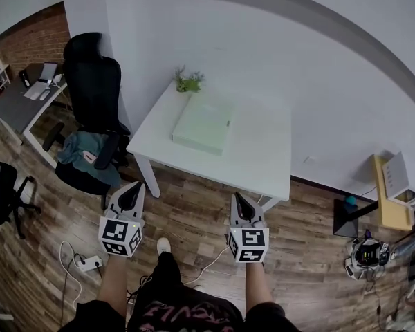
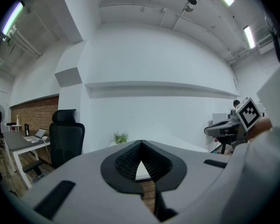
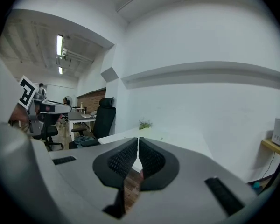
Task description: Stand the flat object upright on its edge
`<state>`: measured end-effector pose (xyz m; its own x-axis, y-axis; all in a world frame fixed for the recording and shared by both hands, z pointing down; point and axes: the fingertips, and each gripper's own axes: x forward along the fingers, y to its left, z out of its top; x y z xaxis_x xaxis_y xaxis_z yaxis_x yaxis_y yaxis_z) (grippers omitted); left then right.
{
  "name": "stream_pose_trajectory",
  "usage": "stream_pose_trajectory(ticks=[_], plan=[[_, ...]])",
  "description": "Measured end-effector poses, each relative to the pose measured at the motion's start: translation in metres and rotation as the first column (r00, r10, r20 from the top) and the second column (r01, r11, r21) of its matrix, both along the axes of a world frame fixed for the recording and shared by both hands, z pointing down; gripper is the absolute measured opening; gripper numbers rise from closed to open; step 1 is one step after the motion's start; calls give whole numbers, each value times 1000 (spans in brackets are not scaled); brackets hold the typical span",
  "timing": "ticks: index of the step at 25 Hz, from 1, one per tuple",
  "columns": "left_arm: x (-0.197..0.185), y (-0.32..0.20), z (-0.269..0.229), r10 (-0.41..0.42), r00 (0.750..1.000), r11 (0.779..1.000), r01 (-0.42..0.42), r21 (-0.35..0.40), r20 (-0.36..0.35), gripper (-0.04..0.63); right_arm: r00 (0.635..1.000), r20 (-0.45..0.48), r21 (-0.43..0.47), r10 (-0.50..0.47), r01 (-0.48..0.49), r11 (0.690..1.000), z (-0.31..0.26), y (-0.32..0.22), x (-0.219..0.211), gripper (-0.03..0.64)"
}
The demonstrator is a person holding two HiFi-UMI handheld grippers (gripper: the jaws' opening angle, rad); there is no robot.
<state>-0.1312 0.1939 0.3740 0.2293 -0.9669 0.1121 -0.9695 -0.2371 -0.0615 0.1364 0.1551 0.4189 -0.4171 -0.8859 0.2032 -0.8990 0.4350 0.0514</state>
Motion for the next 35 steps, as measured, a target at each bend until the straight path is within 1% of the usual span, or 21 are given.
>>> stream_pose_trajectory(ticks=[6, 10, 14, 17, 21, 25, 28, 32, 35], plan=[[-41, -86, 4, 37, 998, 999, -39, -17, -59, 14, 1000, -4, -24, 23, -23, 999, 2, -75, -39, 28], [-66, -143, 4, 79, 995, 996, -81, -29, -66, 14, 998, 10, -32, 61, -60, 998, -4, -120, -63, 28], [-77, -189, 7, 135, 988, 989, -139, -45, -74, 14, 994, 16, -44, 108, -107, 993, -5, -152, -76, 28], [-74, -214, 12, 174, 982, 982, -179, -59, -78, 14, 991, 21, -61, 129, -128, 990, 1, -169, -77, 28], [-66, -244, 20, 214, 973, 972, -221, -78, -85, 14, 988, -17, -75, 155, -156, 985, 7, -192, -74, 28], [-54, -270, 25, 245, 966, 963, -253, -97, -87, 14, 988, 4, -92, 157, -156, 984, 8, -217, -70, 28], [-45, -293, 28, 249, 965, 961, -256, -108, -82, 15, 988, 9, -99, 154, -153, 983, 12, -243, -63, 28], [-35, -327, 35, 229, 971, 963, -236, -132, -72, 15, 990, 17, -131, 141, -137, 982, 25, -280, -51, 28], [-26, -349, 39, 212, 974, 963, -222, -153, -75, 15, 991, 50, -152, 123, -115, 982, 31, -306, -38, 28]])
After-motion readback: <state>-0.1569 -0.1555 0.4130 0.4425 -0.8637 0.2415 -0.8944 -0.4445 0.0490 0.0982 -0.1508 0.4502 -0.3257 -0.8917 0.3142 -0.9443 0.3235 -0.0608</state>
